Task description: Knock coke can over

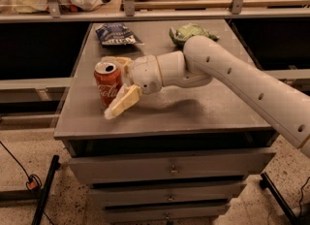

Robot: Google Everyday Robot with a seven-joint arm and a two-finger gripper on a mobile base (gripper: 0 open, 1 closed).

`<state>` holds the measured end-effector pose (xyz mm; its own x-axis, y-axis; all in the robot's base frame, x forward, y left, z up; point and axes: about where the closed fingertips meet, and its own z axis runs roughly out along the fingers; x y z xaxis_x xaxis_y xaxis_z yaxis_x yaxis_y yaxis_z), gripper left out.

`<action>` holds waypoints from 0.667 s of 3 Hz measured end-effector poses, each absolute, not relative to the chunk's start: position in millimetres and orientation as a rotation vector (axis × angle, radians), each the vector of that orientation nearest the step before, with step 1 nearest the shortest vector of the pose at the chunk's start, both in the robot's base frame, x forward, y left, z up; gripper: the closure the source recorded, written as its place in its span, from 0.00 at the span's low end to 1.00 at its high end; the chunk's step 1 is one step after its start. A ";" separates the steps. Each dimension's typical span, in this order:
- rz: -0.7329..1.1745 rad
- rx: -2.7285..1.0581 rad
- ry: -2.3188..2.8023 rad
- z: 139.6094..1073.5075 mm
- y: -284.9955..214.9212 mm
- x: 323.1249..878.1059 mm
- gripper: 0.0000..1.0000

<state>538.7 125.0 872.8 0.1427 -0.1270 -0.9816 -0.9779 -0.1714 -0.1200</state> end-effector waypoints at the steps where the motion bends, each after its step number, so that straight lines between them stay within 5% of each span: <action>1: 1.135 -1.510 1.149 869.9 122.2 541.0 0.00; 2: 1.161 -1.532 1.154 866.3 121.2 542.7 0.00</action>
Offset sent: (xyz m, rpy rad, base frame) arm 0.0074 -0.0105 -0.0110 -0.0578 0.0332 0.0481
